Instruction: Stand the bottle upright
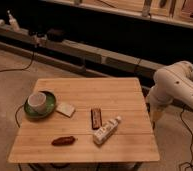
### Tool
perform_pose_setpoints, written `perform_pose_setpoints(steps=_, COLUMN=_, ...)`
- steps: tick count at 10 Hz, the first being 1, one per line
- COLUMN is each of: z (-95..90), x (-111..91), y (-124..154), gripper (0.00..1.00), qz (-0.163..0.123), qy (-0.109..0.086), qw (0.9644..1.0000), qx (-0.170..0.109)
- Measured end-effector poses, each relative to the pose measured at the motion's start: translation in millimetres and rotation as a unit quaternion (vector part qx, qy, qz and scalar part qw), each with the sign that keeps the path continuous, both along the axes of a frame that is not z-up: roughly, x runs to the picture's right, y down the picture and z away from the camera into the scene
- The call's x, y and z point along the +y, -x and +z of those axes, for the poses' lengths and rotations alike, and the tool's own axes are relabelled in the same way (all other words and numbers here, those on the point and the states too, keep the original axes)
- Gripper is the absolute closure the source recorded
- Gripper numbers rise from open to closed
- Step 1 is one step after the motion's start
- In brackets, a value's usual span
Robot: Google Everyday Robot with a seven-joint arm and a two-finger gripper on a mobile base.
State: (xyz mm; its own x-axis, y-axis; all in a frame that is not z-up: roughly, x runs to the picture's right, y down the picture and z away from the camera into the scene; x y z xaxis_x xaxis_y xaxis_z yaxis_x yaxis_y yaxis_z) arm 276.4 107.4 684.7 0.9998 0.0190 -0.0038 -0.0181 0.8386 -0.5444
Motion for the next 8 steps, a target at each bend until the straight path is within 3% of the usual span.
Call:
perform_pose_setpoints(steps=2, z=4.0, x=-3.5, y=30.4, gripper=0.35, qz=-0.023, qy=-0.003, qw=0.9965, qx=-0.080)
perform_pose_setpoints(steps=3, z=6.9, x=-5.0, y=47.1, gripper=0.35, qz=-0.036, qy=-0.004, qw=0.9916, qx=-0.124)
perform_pose_setpoints(steps=5, z=12.5, x=-7.6, y=71.4, gripper=0.35, qz=-0.064, qy=-0.007, qw=0.9767, qx=-0.205)
perform_pose_setpoints(steps=7, z=19.7, x=-10.4, y=78.0, gripper=0.35, qz=-0.083, qy=-0.011, qw=0.9639, qx=-0.253)
perform_pose_setpoints(steps=8, z=22.9, x=-12.4, y=80.2, gripper=0.35, qz=-0.090, qy=-0.012, qw=0.9607, qx=-0.263)
